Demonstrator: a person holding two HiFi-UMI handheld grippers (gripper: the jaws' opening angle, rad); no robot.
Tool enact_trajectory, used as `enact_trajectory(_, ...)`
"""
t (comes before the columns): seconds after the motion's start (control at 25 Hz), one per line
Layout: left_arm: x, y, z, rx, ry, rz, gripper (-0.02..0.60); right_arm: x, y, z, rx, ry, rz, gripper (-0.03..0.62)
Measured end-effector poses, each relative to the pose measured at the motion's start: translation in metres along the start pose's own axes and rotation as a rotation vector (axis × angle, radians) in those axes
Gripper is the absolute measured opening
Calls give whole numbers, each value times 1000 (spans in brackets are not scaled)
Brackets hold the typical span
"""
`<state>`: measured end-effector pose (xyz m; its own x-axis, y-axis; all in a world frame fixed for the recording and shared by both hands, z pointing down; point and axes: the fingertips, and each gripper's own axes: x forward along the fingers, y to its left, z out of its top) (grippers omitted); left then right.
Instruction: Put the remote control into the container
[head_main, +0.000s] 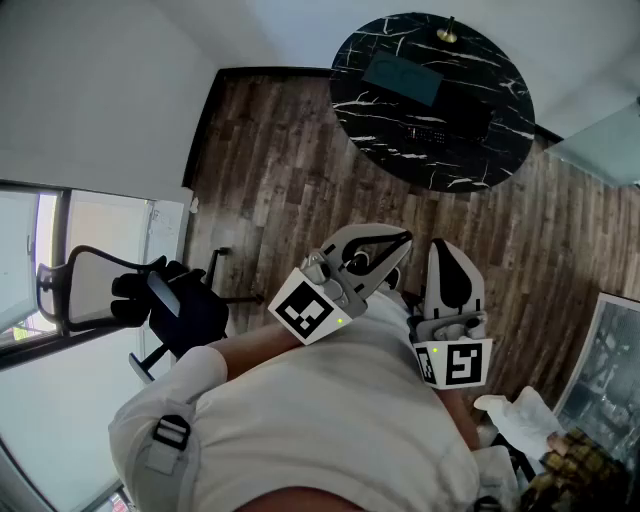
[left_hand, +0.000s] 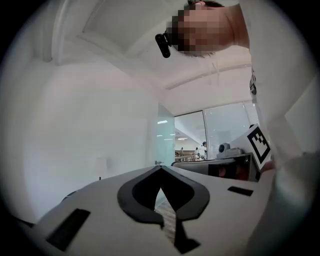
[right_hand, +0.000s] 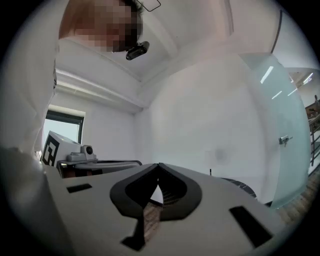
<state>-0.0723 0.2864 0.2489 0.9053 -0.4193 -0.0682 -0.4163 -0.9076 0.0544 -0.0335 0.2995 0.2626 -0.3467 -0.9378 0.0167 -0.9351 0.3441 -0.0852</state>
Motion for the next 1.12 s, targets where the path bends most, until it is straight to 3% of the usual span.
enact_trajectory(0.4,15,-6,-4,-29,-1,2,2,-7,-17,-4,-4,18,-11,8)
enact_trajectory(0.64,36,-23,-13,-38,23,5,2,-24,-44,-9,72,8,-16,8)
enact_trajectory(1.12,73,-49,-31,-69,38,21,2,-48,-86,-27,115,41,-30,9)
